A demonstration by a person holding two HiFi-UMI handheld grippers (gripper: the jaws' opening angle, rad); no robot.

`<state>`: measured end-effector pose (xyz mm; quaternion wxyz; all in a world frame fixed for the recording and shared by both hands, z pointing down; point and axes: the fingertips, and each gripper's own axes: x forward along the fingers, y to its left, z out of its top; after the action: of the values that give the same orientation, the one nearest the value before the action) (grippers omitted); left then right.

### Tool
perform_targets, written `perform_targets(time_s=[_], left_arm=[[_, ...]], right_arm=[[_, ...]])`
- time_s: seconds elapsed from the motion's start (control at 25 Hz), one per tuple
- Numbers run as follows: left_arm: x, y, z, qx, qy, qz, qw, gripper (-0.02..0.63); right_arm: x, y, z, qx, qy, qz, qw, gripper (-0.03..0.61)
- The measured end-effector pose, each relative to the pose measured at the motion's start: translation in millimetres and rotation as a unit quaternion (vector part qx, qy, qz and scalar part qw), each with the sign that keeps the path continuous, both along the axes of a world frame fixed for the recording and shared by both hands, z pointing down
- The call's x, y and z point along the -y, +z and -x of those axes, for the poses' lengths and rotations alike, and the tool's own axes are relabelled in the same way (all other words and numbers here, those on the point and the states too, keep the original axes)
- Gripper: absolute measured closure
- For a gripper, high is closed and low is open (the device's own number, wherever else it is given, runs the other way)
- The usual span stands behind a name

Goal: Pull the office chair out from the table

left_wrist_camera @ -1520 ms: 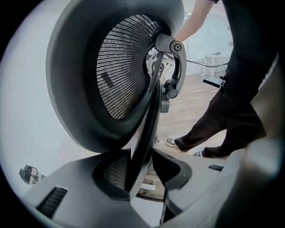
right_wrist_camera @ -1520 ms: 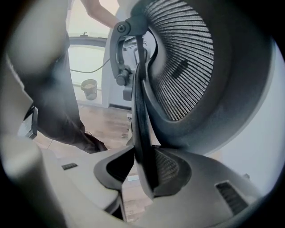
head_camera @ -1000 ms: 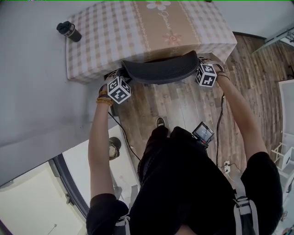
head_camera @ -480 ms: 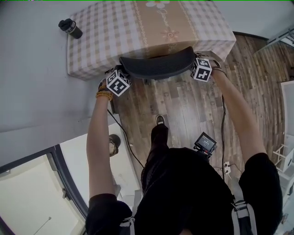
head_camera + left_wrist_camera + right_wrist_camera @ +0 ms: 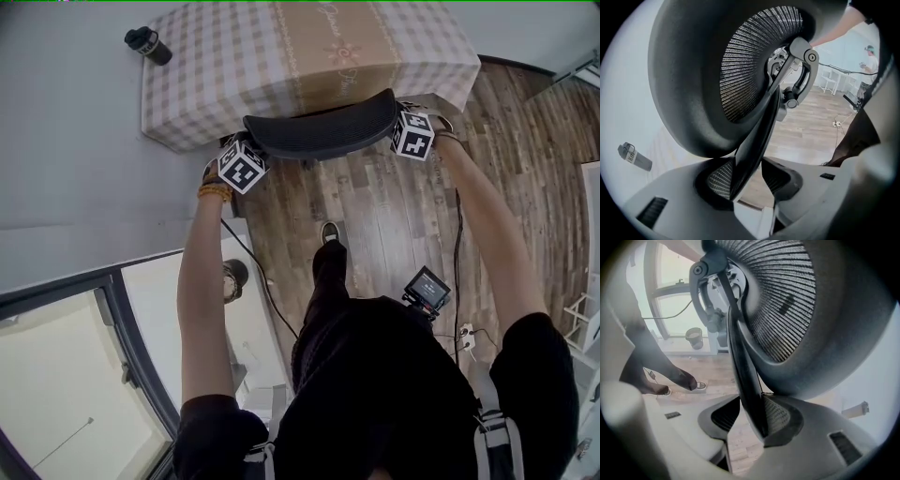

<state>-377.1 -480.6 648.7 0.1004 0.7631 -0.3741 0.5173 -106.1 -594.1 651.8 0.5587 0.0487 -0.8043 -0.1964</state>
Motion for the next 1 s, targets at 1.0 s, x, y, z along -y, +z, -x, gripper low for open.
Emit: perform_targets(time_s=[1.0], left_arm=[[-128,5,-58,0.013,-0.03,0.006,0.9994,0.423]], right_arm=[[-135,2,-62,0.006,0.009,-0.001,1.0,0.426]])
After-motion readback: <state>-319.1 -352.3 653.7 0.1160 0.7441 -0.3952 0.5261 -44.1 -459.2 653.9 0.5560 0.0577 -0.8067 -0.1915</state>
